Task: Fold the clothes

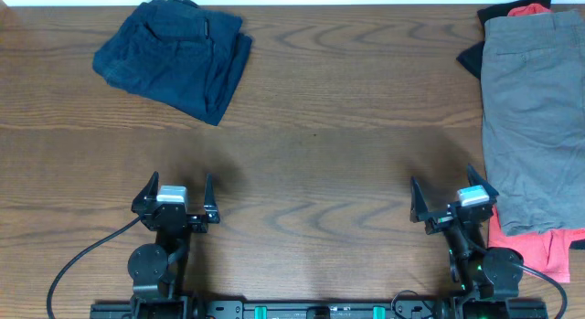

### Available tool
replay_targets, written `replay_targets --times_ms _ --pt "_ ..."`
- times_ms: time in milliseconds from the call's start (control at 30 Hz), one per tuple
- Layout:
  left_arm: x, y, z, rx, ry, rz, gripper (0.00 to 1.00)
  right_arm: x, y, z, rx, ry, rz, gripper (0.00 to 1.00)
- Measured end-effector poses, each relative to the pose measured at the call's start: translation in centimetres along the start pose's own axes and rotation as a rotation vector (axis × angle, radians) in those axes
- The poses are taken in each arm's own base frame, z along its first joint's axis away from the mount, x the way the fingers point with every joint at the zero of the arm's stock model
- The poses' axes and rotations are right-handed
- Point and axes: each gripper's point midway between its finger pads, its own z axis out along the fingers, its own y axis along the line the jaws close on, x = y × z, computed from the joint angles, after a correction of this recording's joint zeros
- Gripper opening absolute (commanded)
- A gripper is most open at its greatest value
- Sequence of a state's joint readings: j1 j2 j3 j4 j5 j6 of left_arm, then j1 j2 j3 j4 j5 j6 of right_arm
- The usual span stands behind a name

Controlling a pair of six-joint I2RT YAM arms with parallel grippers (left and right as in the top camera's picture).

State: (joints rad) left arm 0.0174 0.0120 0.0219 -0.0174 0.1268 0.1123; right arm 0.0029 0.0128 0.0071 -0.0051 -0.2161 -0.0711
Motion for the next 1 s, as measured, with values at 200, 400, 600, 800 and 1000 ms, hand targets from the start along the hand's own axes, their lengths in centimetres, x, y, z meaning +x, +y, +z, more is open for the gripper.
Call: replay_targets --times_ms 200,400,600,800,1000 --pt "-0.7 -0.3 0.0 0.02 -0.032 -0.005 0.98 -1.1 0.3 0.0 -0.018 -0.04 0.016 0.99" --pt "-2.6 -1.1 0.0 0.073 0.0 -0.011 0.98 -4.5 0.0 -0.3 -0.016 -0.028 0.03 0.99" --pt "-8.0 -1.3 1.6 0.111 0.111 -0.025 0.98 -10.1 -0.8 1.7 -0.019 0.07 0.043 0.99" --pt "-10.0 -1.2 5.1 0.129 0.355 -0.058 0.98 -11.6 -2.0 6.8 -0.035 0.292 0.089 0.99" --pt "-9.4 -1.1 7.9 0.145 0.677 -0.102 0.98 -9.2 -3.1 12.9 -0.066 0.591 0.13 0.99"
